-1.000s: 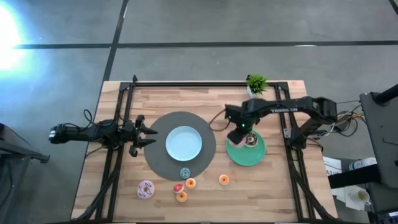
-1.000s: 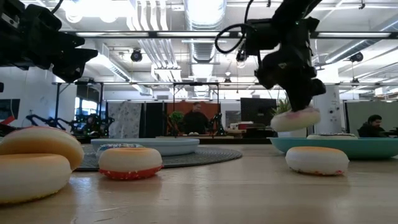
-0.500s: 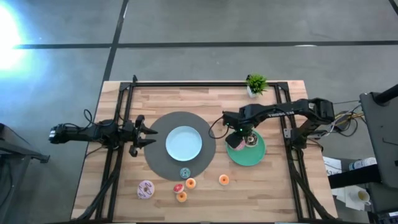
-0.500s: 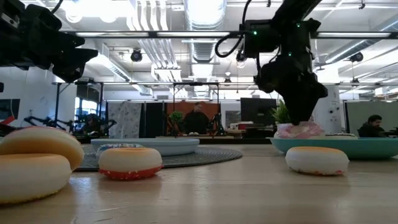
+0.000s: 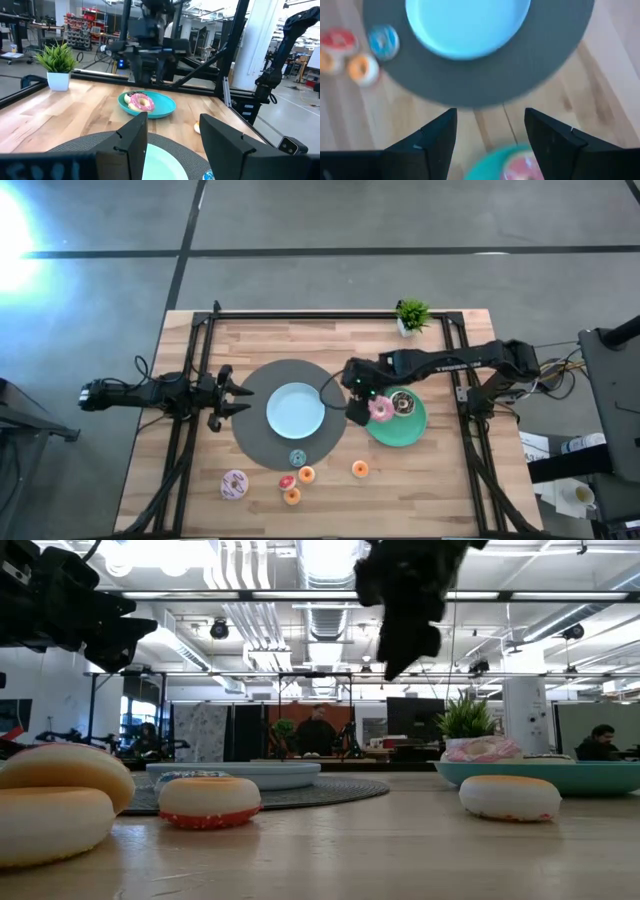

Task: Pick & Place donuts
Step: Put the big purple donut on the blue and green plate

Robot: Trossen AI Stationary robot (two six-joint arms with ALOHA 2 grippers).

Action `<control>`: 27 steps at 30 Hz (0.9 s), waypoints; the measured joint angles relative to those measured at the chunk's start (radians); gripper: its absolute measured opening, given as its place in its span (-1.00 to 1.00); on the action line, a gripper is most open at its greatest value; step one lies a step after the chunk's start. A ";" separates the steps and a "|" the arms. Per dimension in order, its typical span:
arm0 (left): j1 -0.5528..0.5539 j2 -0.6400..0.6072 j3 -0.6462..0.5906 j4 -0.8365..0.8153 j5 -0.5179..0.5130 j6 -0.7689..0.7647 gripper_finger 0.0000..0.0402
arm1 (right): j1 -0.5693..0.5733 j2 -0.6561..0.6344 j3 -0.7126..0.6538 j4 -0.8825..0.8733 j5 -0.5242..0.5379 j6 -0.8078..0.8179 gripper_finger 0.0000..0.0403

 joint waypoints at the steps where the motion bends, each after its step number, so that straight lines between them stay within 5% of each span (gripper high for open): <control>1: 0.000 0.000 0.000 0.005 0.000 0.000 -0.23 | -0.006 0.010 0.013 0.002 0.001 0.010 0.12; 13: 0.000 -0.001 0.000 0.307 -0.009 -0.856 -0.23 | -0.019 0.026 0.032 -0.005 0.001 0.084 0.12; 20: 0.002 -0.001 0.001 0.362 -0.226 -0.992 -0.23 | -0.017 0.026 0.030 -0.005 0.001 0.144 0.12; 24: 0.002 0.004 0.081 0.192 -0.160 -0.998 -0.23 | 0.000 0.026 0.030 -0.005 0.001 0.197 0.12; 27: 0.001 0.041 0.231 -0.177 -0.085 -0.962 -0.24 | 0.023 0.026 0.030 -0.018 0.000 0.244 0.12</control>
